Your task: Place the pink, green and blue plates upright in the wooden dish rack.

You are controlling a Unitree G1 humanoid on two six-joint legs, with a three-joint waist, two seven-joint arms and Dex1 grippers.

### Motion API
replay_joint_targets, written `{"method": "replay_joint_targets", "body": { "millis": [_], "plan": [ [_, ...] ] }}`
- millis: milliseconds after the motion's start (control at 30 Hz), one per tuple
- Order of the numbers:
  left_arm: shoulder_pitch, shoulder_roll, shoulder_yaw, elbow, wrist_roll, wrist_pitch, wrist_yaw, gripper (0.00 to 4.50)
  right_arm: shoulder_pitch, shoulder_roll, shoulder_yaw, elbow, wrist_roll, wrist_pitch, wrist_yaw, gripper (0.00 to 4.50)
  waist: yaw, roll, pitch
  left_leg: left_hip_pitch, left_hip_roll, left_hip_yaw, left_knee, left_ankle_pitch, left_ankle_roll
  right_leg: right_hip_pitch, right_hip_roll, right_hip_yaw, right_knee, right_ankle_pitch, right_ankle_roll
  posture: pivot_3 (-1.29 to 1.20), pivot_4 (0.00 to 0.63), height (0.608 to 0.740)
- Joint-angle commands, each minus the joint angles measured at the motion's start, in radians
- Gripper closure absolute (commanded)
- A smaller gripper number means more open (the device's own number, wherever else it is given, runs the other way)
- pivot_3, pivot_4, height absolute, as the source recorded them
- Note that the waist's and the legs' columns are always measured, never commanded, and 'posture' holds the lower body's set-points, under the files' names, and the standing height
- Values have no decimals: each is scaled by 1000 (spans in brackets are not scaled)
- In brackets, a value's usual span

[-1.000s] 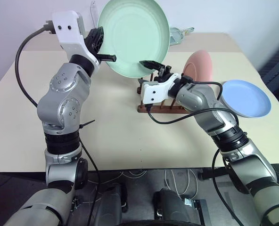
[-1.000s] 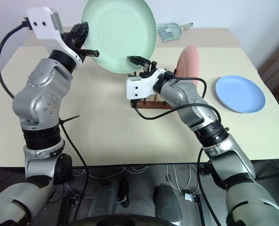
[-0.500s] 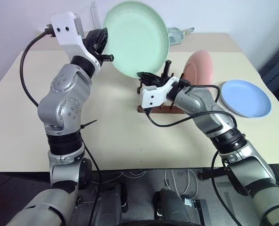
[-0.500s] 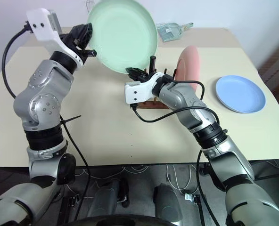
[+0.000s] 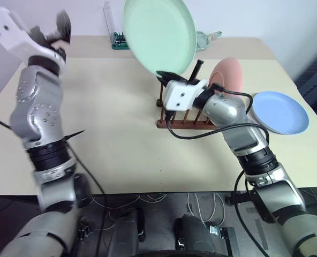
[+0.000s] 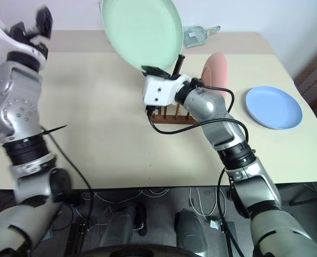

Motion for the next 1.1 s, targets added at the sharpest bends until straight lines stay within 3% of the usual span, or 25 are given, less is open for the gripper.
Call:
{"method": "replay_joint_targets", "body": {
  "millis": [33,100,367,667,1100],
  "plan": [
    [107,53,-85,-24,-14,-43,-247,14,18,18,-175,-196,365,294,74,4500,4,0,0,-1,0,0,0,0,0,0,0,0,0,0,0,0,150,732],
    [179,74,-123,-59,-28,-70,-372,14,28,13,-260,-258,530,438,75,4500,5,0,0,-1,0,-1,0,0,0,1,0,0,-1,0,0,0,150,732],
    [364,113,-251,-170,-44,-85,-651,14,126,-70,-380,-343,844,732,72,4500,-6,3,-1,1,0,-1,-3,-1,0,0,-2,0,-1,0,-1,0,150,732],
    [436,116,-299,-211,-48,-82,-748,14,144,-20,-462,-270,1016,815,-43,4500,0,3,-1,0,0,-1,-4,-1,1,-1,-2,0,-1,1,-2,0,150,732],
    [444,102,-304,-221,-38,-80,-738,14,164,-23,-466,-197,1036,795,-95,4500,-1,3,-1,0,0,-1,-4,-1,1,-1,-2,1,-2,1,-2,0,150,732]
  ]
}}
